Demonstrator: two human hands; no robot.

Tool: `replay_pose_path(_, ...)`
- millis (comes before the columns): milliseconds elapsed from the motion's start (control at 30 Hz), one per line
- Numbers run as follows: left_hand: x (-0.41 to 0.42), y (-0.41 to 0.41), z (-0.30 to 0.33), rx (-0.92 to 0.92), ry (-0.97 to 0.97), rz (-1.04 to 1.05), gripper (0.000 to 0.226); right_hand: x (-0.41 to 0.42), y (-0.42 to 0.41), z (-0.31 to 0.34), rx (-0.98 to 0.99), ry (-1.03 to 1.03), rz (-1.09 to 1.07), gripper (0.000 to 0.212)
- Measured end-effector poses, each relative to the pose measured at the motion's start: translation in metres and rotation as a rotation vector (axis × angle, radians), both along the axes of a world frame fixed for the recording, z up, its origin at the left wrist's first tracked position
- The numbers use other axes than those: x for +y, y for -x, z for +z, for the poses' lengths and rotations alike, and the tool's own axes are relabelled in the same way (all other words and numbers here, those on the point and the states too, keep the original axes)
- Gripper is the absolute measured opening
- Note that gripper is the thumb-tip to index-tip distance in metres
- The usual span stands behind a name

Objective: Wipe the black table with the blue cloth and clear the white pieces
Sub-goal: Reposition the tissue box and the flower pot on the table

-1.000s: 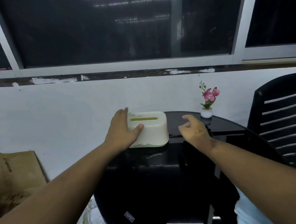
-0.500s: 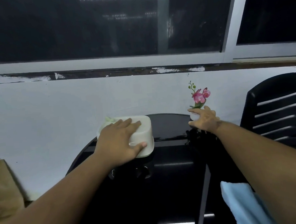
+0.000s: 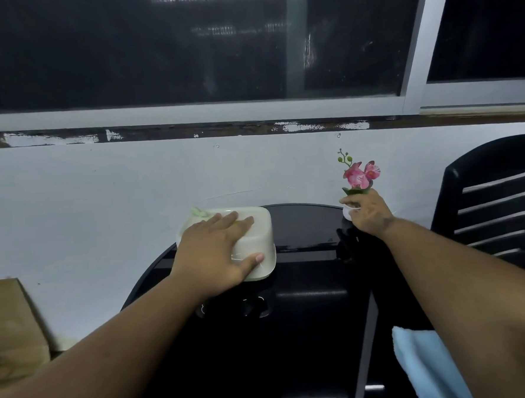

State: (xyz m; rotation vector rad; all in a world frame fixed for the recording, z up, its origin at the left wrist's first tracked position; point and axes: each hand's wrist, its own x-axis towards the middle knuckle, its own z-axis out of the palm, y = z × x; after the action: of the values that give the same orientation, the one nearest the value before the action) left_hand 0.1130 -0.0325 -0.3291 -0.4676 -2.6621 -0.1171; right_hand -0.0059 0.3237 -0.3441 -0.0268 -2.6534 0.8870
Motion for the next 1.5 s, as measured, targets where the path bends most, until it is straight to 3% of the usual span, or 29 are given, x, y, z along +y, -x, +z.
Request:
replay_pose_path(233,0.002,-0.004,0.005,-0.037,0.01,0.009,0.077,-0.031,-0.053,0.016,0.091,-0.061,0.185,0.035)
replay_pose_path(633,0.002,-0.009,0.013,-0.11,0.067,0.019,0.078,-0.102,-0.116,0.006,0.034,-0.075,0.429,0.037)
replay_pose_path(900,0.001,-0.008,0.016,-0.146,0.084,0.015,0.081,-0.114,-0.126,-0.012,0.03,-0.046,0.42,0.037)
replay_pose_path(1067,0.001,-0.015,0.029,-0.217,0.11,-0.013,0.084,-0.117,-0.13,-0.013,-0.114,-0.067,0.375,0.051)
replay_pose_path(1200,0.002,-0.019,0.045,-0.376,0.134,-0.026,0.089,-0.117,-0.137,0.003,-0.282,-0.3,0.355,0.067)
replay_pose_path(1300,0.002,-0.017,0.052,-0.461,0.14,-0.042,0.086,-0.119,-0.159,0.022,-0.356,-0.399,0.344,0.064)
replay_pose_path(1400,0.001,-0.023,0.055,-0.374,0.19,-0.066,0.082,-0.113,-0.197,0.035,-0.37,-0.4,0.325,0.056)
replay_pose_path(1500,0.001,-0.054,0.049,-0.322,-0.004,-0.137,0.077,-0.104,-0.249,0.039,-0.338,-0.449,0.263,0.06)
